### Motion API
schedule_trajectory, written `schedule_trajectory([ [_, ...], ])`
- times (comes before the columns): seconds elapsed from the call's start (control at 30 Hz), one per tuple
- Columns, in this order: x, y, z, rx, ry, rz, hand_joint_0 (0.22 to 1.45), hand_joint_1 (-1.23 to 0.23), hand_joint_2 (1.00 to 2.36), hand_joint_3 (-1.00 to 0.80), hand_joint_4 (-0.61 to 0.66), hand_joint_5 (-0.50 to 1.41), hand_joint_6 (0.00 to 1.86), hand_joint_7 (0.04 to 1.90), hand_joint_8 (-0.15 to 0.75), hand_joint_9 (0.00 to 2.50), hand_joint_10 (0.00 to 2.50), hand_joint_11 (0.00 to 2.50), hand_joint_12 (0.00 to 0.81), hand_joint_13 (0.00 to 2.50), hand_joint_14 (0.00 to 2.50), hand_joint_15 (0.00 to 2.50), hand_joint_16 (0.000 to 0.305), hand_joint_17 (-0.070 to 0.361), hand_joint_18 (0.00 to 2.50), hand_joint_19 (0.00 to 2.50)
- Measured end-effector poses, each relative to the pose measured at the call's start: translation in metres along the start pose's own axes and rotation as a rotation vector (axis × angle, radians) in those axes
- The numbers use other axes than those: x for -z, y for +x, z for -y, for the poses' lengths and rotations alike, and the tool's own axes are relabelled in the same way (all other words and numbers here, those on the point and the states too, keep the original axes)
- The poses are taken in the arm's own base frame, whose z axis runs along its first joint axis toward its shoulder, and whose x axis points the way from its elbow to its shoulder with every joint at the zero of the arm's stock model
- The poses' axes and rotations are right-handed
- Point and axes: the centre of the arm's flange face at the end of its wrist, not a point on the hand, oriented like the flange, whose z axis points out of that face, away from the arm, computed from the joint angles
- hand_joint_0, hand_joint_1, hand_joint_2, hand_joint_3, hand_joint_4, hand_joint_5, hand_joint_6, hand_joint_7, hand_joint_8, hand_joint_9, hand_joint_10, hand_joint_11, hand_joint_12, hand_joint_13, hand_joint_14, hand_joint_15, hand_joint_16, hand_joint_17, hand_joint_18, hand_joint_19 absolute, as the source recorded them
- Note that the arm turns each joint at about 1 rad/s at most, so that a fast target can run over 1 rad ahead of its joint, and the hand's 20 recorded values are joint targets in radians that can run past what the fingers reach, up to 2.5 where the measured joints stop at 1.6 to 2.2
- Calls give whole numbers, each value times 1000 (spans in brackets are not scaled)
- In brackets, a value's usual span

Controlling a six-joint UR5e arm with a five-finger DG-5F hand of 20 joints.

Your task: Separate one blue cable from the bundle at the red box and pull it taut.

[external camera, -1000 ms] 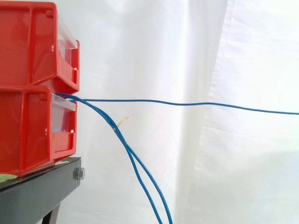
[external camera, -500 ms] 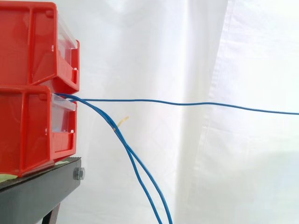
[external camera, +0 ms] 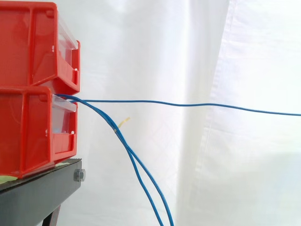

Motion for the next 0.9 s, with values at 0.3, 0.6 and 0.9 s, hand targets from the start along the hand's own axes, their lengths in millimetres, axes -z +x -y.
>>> schedule_trajectory([
  [0.3, 0, 0, 0, 0, 0, 1, 675, -753, 1008, -71, -132, -153, 955, 988, 256, 556, 2500, 1029, 335, 724, 2500, 1093, 46, 103, 909, 1451],
  [0.6, 0, 0, 0, 0, 0, 0, 676, -754, 1008, -72, -133, -152, 954, 988, 257, 555, 2500, 1041, 337, 732, 2500, 1082, 46, 103, 913, 1454],
  [0.9, 0, 0, 0, 0, 0, 0, 676, -755, 1008, -72, -132, -152, 954, 994, 256, 556, 2500, 1040, 336, 732, 2500, 1075, 46, 103, 922, 1459],
])
